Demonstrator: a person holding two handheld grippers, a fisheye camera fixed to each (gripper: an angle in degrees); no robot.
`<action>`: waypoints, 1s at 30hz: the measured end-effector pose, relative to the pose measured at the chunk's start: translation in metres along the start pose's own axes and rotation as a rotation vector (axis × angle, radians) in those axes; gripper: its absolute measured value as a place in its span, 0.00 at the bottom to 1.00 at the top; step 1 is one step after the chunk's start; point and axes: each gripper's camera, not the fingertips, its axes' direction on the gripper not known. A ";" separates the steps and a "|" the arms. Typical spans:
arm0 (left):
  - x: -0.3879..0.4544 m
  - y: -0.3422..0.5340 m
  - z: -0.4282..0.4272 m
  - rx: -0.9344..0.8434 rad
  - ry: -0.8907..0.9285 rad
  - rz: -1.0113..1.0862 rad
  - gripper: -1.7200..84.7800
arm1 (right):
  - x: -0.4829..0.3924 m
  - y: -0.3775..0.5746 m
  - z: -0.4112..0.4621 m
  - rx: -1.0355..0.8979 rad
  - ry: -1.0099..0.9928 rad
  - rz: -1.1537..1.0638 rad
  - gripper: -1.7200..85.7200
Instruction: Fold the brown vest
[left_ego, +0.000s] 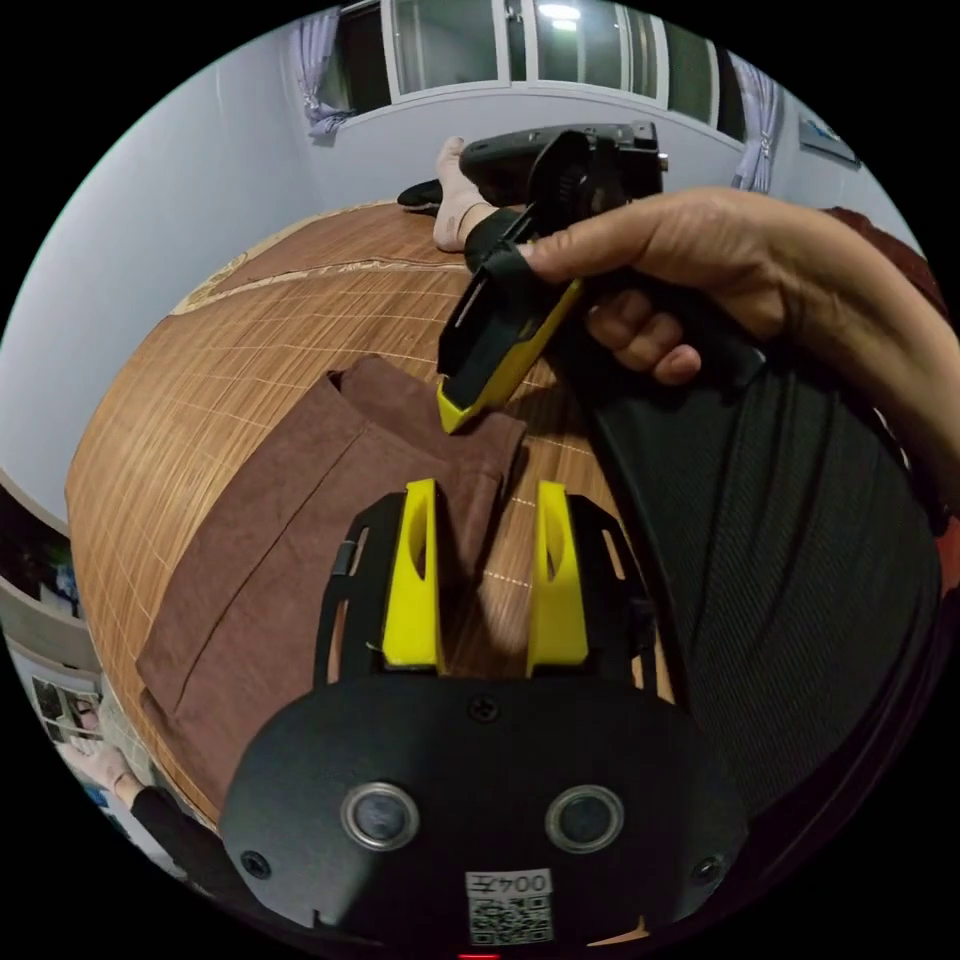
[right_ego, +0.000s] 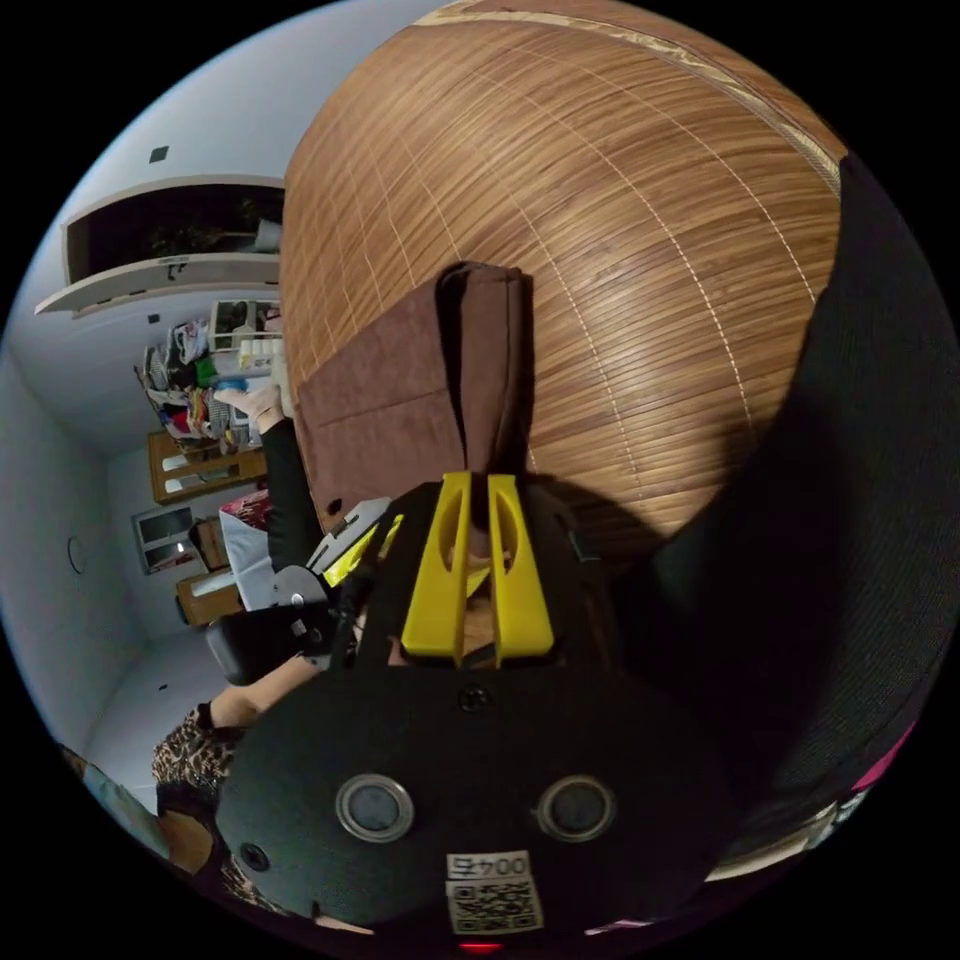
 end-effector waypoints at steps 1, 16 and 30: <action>0.002 -0.003 0.002 -0.005 -0.013 0.007 0.18 | 0.003 0.000 -0.003 0.009 -0.050 -0.010 0.05; -0.028 -0.024 0.002 0.004 -0.013 -0.168 0.06 | 0.024 -0.010 -0.017 0.097 -0.286 -0.046 0.11; -0.040 -0.027 -0.023 0.075 0.037 -0.216 0.06 | 0.022 -0.050 0.015 0.009 -0.315 0.014 0.22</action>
